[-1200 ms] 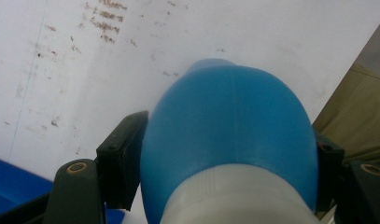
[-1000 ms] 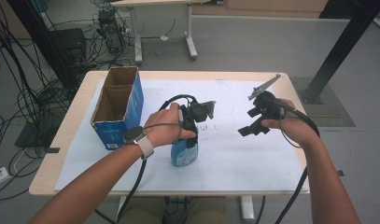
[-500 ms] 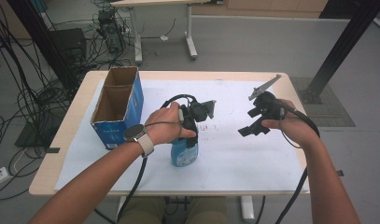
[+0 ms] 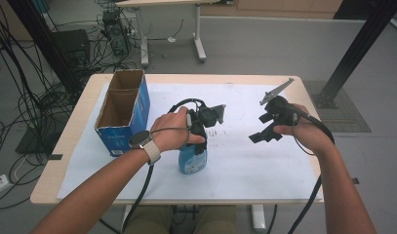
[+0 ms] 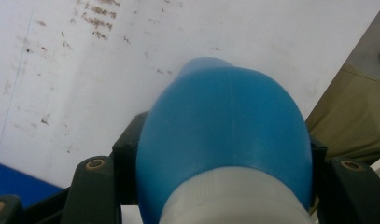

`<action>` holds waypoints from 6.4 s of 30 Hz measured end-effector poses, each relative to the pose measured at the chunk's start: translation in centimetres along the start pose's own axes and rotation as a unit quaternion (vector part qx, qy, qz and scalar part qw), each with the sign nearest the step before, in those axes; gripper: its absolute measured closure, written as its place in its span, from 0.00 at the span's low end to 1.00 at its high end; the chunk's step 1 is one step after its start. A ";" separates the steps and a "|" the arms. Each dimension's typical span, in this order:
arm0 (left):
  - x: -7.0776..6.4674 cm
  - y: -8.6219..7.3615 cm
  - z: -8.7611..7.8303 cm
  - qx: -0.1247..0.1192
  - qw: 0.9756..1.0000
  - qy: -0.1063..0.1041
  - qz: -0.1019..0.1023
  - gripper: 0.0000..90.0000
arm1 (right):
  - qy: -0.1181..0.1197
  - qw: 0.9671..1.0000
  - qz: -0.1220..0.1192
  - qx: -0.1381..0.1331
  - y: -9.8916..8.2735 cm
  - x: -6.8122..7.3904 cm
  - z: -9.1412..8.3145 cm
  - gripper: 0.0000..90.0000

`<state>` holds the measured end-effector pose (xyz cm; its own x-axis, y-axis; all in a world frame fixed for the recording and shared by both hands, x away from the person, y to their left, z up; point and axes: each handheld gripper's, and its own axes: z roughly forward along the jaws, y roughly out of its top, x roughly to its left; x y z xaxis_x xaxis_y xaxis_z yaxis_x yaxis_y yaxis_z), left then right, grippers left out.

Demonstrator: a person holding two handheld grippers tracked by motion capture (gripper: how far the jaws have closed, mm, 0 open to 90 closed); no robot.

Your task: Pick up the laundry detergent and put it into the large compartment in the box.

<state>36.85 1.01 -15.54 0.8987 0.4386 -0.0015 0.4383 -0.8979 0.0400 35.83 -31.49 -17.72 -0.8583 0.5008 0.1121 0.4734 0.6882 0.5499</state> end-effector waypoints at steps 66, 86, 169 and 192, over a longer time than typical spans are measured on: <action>-0.2 -0.2 0.0 -0.003 1.000 0.004 -0.008 0.43 | -0.003 1.000 0.002 0.001 0.0 0.3 -0.4 0.08; -0.3 -0.3 0.0 -0.004 1.000 0.005 -0.009 0.43 | -0.004 1.000 0.002 0.001 0.1 0.4 -0.3 0.08; -0.1 -2.1 -7.6 -0.013 0.993 0.013 -0.115 0.43 | -0.018 1.000 -0.003 -0.008 -0.2 1.7 -1.7 0.08; 0.9 -3.7 -10.6 -0.014 0.982 0.008 -0.190 0.43 | -0.021 1.000 -0.016 -0.016 -0.2 2.2 -2.2 0.09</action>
<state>35.87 5.17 -5.12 0.6698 0.7425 -0.0056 0.7410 -0.6680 0.0677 33.38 -31.67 -15.77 -0.8633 0.5012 0.0591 0.4385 0.6870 0.5794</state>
